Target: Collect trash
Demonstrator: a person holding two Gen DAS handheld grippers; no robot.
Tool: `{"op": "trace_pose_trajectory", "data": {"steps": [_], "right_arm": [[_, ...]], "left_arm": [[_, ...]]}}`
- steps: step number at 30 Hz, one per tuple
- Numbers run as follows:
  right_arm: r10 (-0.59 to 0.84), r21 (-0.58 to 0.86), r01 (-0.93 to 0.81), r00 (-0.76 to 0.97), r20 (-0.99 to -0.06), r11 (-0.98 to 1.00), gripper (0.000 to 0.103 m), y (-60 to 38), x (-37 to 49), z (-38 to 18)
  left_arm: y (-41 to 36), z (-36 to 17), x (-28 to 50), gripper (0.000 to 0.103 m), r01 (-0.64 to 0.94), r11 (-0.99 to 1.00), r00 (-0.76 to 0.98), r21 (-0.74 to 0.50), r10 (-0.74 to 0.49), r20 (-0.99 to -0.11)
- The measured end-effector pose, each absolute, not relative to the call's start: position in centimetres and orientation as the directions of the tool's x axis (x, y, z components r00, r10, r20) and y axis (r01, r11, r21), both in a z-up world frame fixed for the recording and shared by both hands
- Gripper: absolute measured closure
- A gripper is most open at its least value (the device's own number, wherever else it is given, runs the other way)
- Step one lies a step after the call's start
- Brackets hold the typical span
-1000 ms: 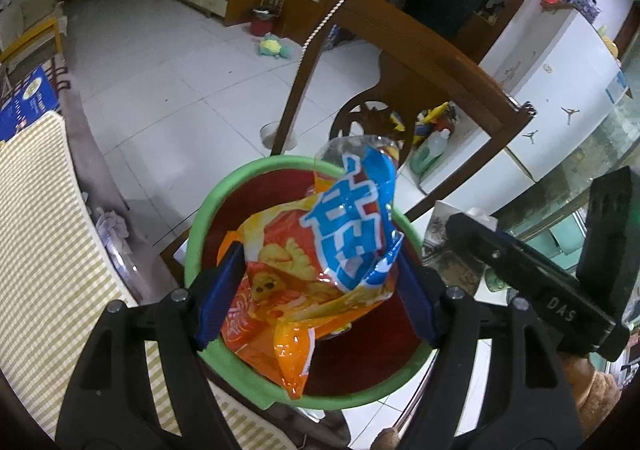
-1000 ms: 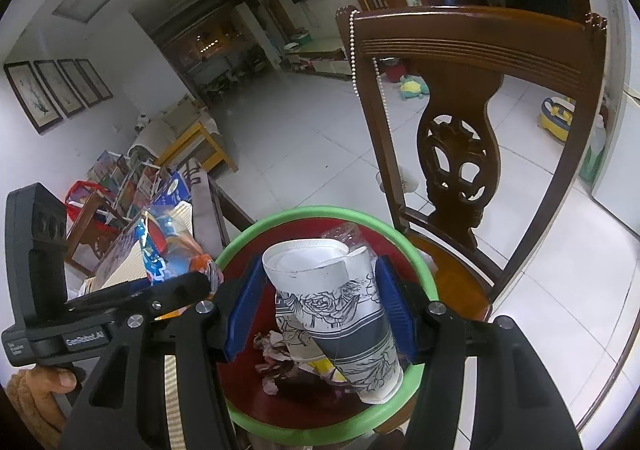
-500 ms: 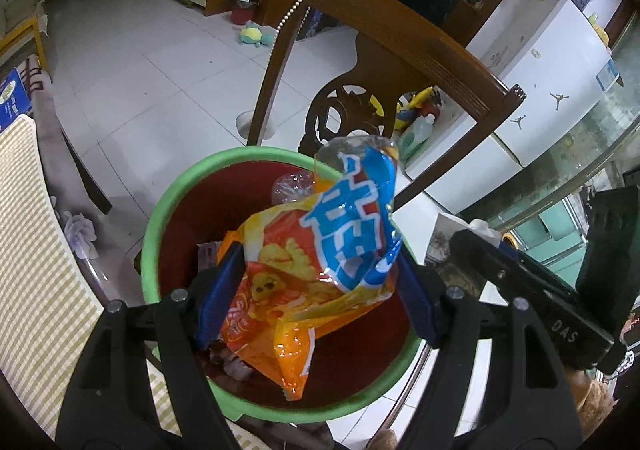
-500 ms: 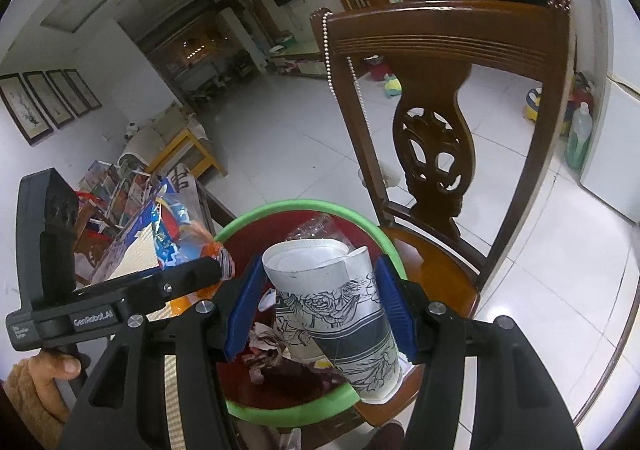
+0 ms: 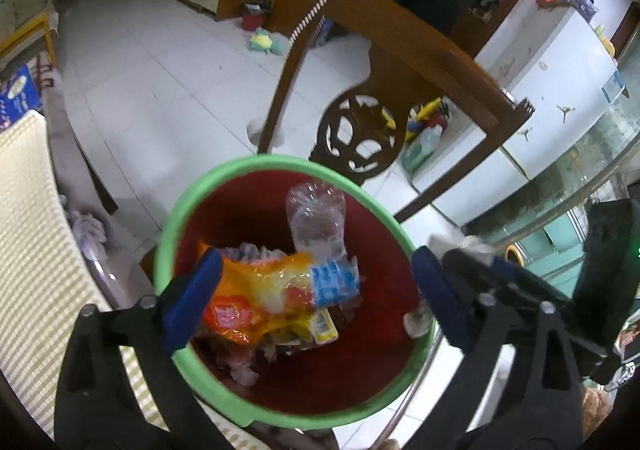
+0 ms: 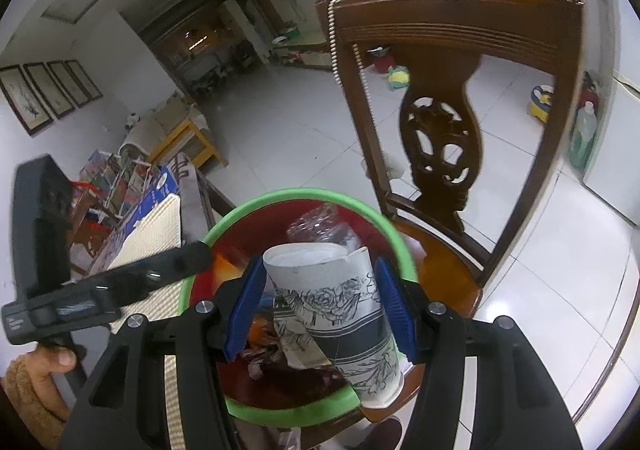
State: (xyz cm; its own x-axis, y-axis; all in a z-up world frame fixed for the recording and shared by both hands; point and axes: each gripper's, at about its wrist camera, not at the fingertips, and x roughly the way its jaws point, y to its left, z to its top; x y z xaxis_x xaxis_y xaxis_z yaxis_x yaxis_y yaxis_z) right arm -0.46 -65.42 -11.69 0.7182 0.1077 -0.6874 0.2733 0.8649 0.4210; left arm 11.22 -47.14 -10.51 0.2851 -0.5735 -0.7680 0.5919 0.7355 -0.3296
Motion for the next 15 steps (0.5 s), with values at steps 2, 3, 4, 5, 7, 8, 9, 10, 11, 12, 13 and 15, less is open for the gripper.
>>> {"op": "trace_pose_trajectory", "data": {"steps": [2,3,4,5,7,8,9,10,11,12,13,15], "right_arm": [[0.13,0.417,0.249,0.708,-0.694,0.874,0.046,-64.3,0.4,-11.8],[0.128,0.412,0.247,0.706,-0.696,0.877,0.042,-63.9,0.7,-11.9],[0.122,0.403,0.244,0.707,-0.696,0.882,0.03,-63.2,1.0,-11.8],[0.117,0.399,0.244,0.712,-0.692,0.884,0.024,-62.7,1.1,-11.7],[0.109,0.394,0.238,0.722,-0.683,0.888,0.019,-61.3,1.3,-11.3],[0.103,0.385,0.237,0.722,-0.685,0.892,0.017,-60.6,1.5,-11.1],[0.093,0.372,0.237,0.722,-0.685,0.898,0.015,-59.9,1.6,-10.9],[0.083,0.359,0.234,0.726,-0.683,0.904,0.013,-59.2,1.6,-10.5],[0.071,0.343,0.23,0.732,-0.677,0.911,0.01,-58.4,1.6,-10.1],[0.053,0.323,0.223,0.744,-0.667,0.92,0.008,-57.4,1.6,-9.5],[0.033,0.3,0.218,0.758,-0.651,0.929,0.007,-56.3,1.6,-8.9],[-0.01,0.259,0.213,0.79,-0.613,0.942,0.007,-54.3,1.3,-7.5]], "left_arm": [[-46.1,-9.8,11.0,0.005,0.587,0.75,0.329,-0.306,-0.565,-0.756],[-45.2,-9.2,10.9,0.005,0.581,0.763,0.362,-0.284,-0.555,-0.749],[-44.4,-8.8,10.9,0.005,0.574,0.776,0.39,-0.264,-0.542,-0.744],[-43.6,-8.4,10.9,0.005,0.564,0.788,0.415,-0.247,-0.529,-0.74],[-41.8,-7.6,11.0,0.005,0.545,0.805,0.452,-0.234,-0.518,-0.727],[-40.6,-7.2,11.0,0.005,0.534,0.811,0.466,-0.238,-0.518,-0.718],[-39.8,-6.9,11.1,0.005,0.524,0.818,0.478,-0.24,-0.515,-0.711],[-38.5,-6.4,11.1,0.005,0.501,0.832,0.503,-0.239,-0.505,-0.702],[-37.3,-5.9,11.0,0.005,0.479,0.844,0.528,-0.239,-0.495,-0.69],[-35.9,-5.4,10.9,0.005,0.457,0.857,0.56,-0.239,-0.486,-0.671],[-35.0,-4.9,10.7,0.005,0.442,0.866,0.587,-0.234,-0.477,-0.655],[-32.3,-3.5,10.0,0.005,0.4,0.892,0.673,-0.21,-0.441,-0.593]]}}
